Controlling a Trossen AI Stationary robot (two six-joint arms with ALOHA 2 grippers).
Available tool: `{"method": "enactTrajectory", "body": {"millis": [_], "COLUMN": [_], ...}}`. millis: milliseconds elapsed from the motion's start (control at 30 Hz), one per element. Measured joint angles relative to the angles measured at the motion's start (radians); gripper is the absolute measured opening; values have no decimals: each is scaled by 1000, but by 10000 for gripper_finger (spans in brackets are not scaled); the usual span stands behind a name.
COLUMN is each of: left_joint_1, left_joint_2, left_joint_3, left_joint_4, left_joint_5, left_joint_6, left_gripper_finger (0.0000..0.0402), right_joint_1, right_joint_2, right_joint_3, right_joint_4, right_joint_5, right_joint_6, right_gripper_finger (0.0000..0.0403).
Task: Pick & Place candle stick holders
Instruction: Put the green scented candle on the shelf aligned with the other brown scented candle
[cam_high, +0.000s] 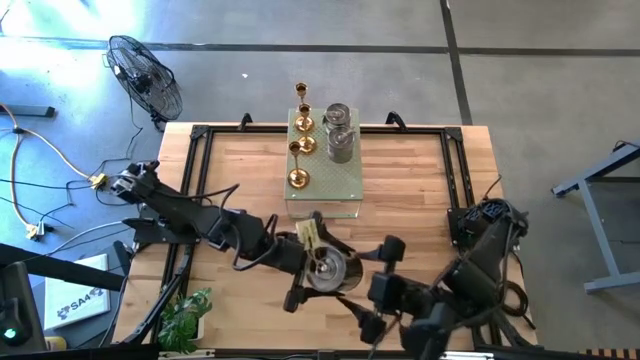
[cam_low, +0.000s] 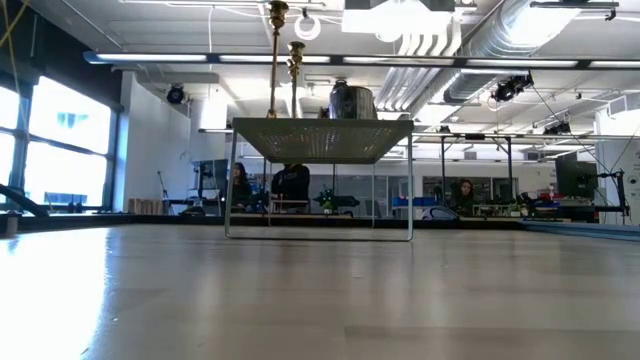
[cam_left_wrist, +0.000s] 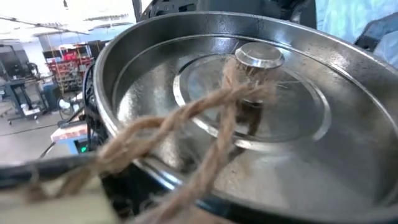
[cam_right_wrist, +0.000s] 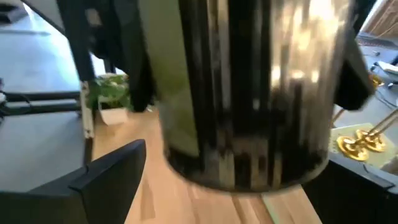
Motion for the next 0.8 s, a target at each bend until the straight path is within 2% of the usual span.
{"method": "enactTrajectory", "body": {"millis": [233, 400, 600, 800], "left_joint_1": [-2, 0, 3, 3], "left_joint_2": [3, 3, 5, 9], "left_joint_3": [0, 1, 1, -3], "left_joint_4": [7, 3, -22, -40], "left_joint_5": [28, 45, 34, 34], "left_joint_6": [-6, -6, -8, -27], "left_gripper_finger": [364, 364, 364, 364], "right_joint_1": [-30, -34, -38, -42], "right_joint_2": [0, 0, 1, 1], "right_joint_3": [-1, -1, -1, 0], "right_joint_4": [88, 100, 14, 31], "right_joint_5": [-71, -72, 3, 24], "right_joint_6": [-104, -115, -5, -28], "right_gripper_finger": [390, 390, 390, 390]}}
